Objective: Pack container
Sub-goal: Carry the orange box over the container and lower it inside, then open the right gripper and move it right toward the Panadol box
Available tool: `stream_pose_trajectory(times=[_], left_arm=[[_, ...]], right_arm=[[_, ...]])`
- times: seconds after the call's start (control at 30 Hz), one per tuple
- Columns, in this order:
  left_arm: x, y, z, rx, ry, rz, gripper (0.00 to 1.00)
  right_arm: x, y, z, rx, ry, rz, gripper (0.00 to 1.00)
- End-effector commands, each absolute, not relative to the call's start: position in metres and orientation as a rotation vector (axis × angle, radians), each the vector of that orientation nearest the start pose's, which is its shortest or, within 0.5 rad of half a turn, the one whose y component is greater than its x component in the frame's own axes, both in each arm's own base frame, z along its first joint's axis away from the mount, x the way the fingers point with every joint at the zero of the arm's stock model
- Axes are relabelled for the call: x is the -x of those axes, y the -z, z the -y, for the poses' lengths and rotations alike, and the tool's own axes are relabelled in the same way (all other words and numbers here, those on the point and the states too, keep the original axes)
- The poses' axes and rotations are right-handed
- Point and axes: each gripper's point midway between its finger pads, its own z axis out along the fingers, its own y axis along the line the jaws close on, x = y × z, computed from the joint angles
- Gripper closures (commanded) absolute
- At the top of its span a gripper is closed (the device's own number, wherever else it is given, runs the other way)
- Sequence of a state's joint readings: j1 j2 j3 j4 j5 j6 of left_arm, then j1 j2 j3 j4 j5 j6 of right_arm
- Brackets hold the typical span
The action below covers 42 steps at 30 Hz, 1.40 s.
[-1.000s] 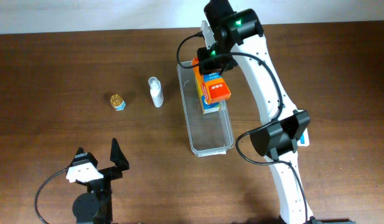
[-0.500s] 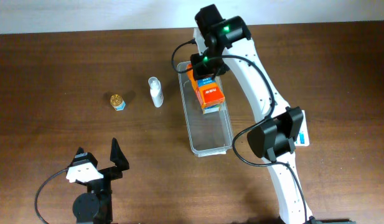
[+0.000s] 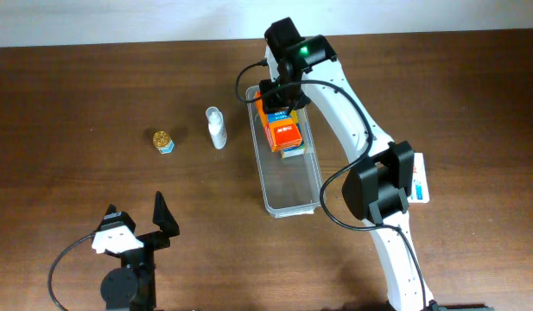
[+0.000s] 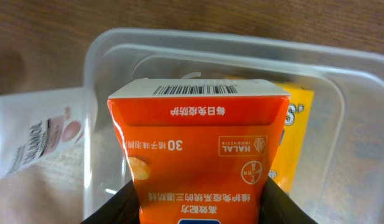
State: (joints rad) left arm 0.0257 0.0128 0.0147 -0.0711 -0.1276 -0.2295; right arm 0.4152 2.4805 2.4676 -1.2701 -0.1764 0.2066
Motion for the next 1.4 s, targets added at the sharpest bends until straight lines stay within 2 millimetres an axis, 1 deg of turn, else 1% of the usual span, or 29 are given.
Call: stream_pose_trajectory(times=[0.0,0.17,0.27,0.4,0.57,0.73,0.9,1.0,1.07,1.23,1.27,1.37], left_arm=[[-0.244,-0.159,-0.027,0.305,0.066,-1.611,0.01],[-0.244,-0.159,-0.027,0.305,0.066,-1.611,0.01],[-0.244,-0.159,-0.027,0.306,0.066,-1.611,0.01],[-0.244,-0.159,-0.027,0.305,0.066,-1.611,0.01],[-0.244,-0.159,-0.027,0.306,0.066,-1.611,0.01],[-0.244,-0.159,-0.027,0.305,0.066,-1.611,0.01],[-0.244,-0.159,-0.027,0.305,0.066,-1.611,0.01],[-0.244,-0.159,-0.027,0.305,0.066,-1.611,0.01],[-0.244,-0.159,-0.027,0.305,0.066,-1.611,0.01],[-0.244,-0.159,-0.027,0.305,0.066,-1.611,0.01],[-0.244,-0.159,-0.027,0.305,0.066,-1.611,0.01],[-0.244,-0.159,-0.027,0.305,0.066,-1.611,0.01]], right_arm=[[-0.483,-0.092,-0.242,0.315,-0.323,-2.892,0.56],[-0.480,-0.078,-0.232,0.306,-0.236,-2.919,0.56],[-0.484,-0.077,-0.225,0.298,-0.176,-2.909,0.56],[-0.488,-0.078,-0.225,0.301,-0.170,-2.893,0.56],[-0.491,-0.078,-0.224,0.301,-0.157,-2.880,0.44],[-0.494,-0.078,-0.217,0.292,-0.103,-2.872,0.41],[-0.495,-0.081,-0.217,0.335,-0.099,-2.859,0.33],[-0.499,-0.088,-0.219,0.359,-0.105,-2.833,0.30],[-0.503,-0.098,-0.221,0.359,-0.114,-2.809,0.29],[-0.510,-0.130,-0.223,0.349,-0.137,-2.745,0.28],[-0.512,-0.140,-0.223,0.342,-0.143,-2.727,0.28],[-0.517,-0.160,-0.218,0.323,-0.155,-2.688,0.28]])
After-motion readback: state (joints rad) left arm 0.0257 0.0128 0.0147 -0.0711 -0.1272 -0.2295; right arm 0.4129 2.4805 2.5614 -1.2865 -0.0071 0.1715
